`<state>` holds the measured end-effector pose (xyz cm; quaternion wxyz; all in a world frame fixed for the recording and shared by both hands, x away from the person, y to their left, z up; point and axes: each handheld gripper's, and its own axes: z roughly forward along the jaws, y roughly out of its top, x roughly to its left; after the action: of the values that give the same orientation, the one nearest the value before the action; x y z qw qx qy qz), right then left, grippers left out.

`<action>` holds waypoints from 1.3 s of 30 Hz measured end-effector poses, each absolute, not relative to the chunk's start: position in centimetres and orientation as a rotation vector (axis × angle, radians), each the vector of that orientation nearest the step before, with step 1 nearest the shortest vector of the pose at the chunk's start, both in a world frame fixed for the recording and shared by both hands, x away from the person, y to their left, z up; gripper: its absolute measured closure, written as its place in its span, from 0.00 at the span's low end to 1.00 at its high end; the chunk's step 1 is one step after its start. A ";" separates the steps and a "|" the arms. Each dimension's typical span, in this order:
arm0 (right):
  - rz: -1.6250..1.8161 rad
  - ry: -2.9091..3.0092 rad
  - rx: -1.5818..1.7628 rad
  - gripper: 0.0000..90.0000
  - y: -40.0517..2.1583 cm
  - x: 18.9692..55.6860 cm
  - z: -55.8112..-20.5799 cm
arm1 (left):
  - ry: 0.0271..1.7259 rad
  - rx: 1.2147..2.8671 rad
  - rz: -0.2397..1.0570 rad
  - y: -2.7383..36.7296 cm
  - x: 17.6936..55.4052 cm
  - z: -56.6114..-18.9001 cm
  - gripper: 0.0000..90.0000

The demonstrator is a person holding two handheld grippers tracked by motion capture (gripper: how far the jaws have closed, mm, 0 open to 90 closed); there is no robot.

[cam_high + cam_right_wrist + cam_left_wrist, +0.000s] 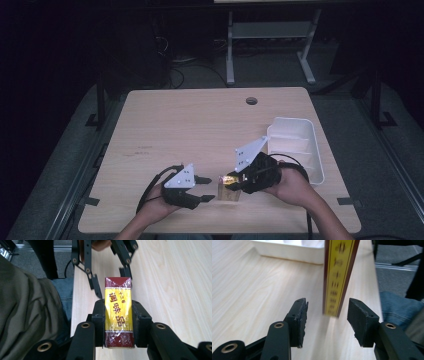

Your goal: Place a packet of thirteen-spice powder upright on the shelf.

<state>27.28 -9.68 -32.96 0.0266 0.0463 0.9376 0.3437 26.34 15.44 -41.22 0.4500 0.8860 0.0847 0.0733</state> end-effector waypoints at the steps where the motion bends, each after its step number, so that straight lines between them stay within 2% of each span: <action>1: 1.054 2.897 0.151 0.76 -9.9 27.5 -32.8 | 0.221 2.193 0.190 15.6 26.5 -41.2 0.53; 8: 1.018 2.880 0.191 0.76 -11.0 28.7 -32.2 | 0.312 2.198 0.248 16.7 27.4 -41.3 0.47; 21: 0.960 2.853 0.206 0.76 -12.9 31.3 -29.4 | 0.429 2.172 0.287 18.6 28.6 -41.4 0.44; 39: 0.868 2.782 0.316 0.76 -15.6 34.6 -26.8 | 0.468 2.154 0.305 19.6 29.1 -41.4 0.43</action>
<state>34.62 -15.64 -26.81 0.1051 0.1073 0.9438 0.2945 29.14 19.56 -41.36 0.4421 0.8683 0.1886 0.1228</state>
